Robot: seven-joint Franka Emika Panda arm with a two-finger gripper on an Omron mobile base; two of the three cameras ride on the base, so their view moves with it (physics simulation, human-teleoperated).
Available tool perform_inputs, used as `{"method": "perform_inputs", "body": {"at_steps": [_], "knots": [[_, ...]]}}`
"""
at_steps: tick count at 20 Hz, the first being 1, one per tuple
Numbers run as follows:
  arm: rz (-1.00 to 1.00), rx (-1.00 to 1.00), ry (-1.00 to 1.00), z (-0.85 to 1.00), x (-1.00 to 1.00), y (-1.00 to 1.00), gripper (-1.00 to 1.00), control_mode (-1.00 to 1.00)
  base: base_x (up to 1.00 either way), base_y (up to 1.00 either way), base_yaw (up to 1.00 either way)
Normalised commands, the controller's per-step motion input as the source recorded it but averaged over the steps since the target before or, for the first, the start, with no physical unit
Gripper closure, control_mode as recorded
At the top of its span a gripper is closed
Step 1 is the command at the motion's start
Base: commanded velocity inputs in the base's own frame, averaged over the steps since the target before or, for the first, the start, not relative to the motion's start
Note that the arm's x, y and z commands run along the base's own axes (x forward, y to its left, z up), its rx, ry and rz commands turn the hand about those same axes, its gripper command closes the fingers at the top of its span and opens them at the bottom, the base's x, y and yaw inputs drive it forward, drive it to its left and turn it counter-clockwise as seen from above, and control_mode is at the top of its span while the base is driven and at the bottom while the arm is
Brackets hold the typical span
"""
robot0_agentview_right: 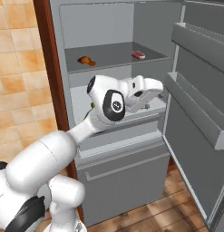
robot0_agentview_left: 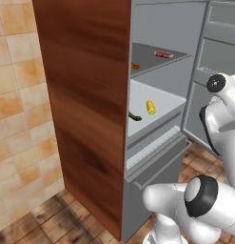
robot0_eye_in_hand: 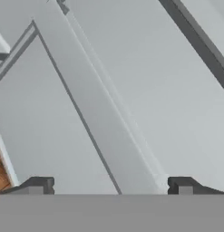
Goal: Gather the corn and squash from the fridge and place them on a tray on the dining counter. Then gather the chicken drumstick and steak from the fridge and place them on the other tray.
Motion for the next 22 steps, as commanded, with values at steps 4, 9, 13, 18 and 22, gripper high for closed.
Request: {"method": "perform_inputs", "body": {"at_steps": [4,9,13,18,22], "knots": [[0.01,0.03,0.03,0.05,-0.12,0.56,-1.00,-1.00,0.00,0.00,0.00],[0.03,0.34,0.07,0.40,-0.36,0.34,-1.00,-1.00,0.00,0.00,0.00],[0.02,0.44,0.06,0.31,-0.42,0.29,-1.00,-1.00,0.00,0.00,0.00],[0.08,0.44,0.00,-0.03,-0.43,0.23,-1.00,-1.00,0.00,0.00,0.00],[0.10,0.39,0.00,-0.24,-0.26,0.56,-1.00,-1.00,0.00,0.00,0.00]]}}
